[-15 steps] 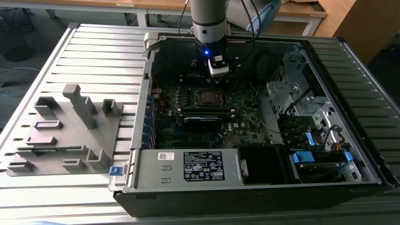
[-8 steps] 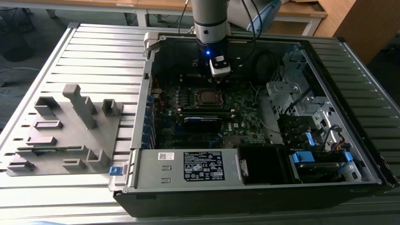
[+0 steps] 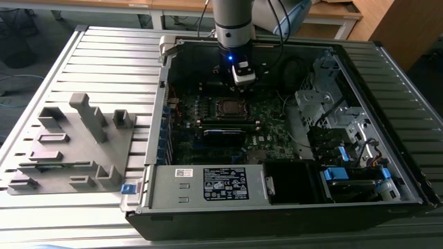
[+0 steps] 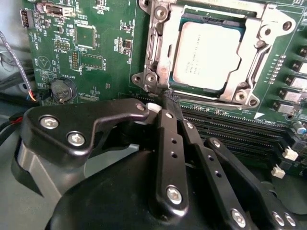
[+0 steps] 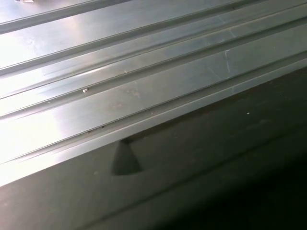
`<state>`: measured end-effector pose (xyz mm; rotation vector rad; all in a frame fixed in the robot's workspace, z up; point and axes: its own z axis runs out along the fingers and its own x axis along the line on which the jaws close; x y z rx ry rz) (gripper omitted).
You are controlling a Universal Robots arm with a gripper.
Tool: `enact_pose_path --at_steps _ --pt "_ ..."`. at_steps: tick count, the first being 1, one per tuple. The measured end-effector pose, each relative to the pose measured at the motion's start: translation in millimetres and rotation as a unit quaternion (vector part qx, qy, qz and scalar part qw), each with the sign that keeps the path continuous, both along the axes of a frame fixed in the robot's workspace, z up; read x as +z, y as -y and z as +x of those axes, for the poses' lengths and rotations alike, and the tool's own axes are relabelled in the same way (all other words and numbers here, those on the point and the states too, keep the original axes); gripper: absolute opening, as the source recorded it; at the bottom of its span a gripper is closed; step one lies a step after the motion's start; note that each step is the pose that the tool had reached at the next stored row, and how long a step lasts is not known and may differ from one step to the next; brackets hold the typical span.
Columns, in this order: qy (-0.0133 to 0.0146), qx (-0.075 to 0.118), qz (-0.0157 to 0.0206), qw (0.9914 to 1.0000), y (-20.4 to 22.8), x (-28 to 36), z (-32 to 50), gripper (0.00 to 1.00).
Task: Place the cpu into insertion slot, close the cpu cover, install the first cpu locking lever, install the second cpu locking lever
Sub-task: 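Install the first cpu locking lever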
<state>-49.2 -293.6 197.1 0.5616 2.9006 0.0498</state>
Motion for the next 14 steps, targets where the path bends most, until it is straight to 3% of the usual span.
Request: enact_pose_path --at_steps 9,14 --pt "-0.0047 0.000 0.0000 0.99999 0.0 15.0 0.0 0.11" --pt "-0.0053 0.000 0.0001 0.99999 0.0 17.9 0.0 0.11"
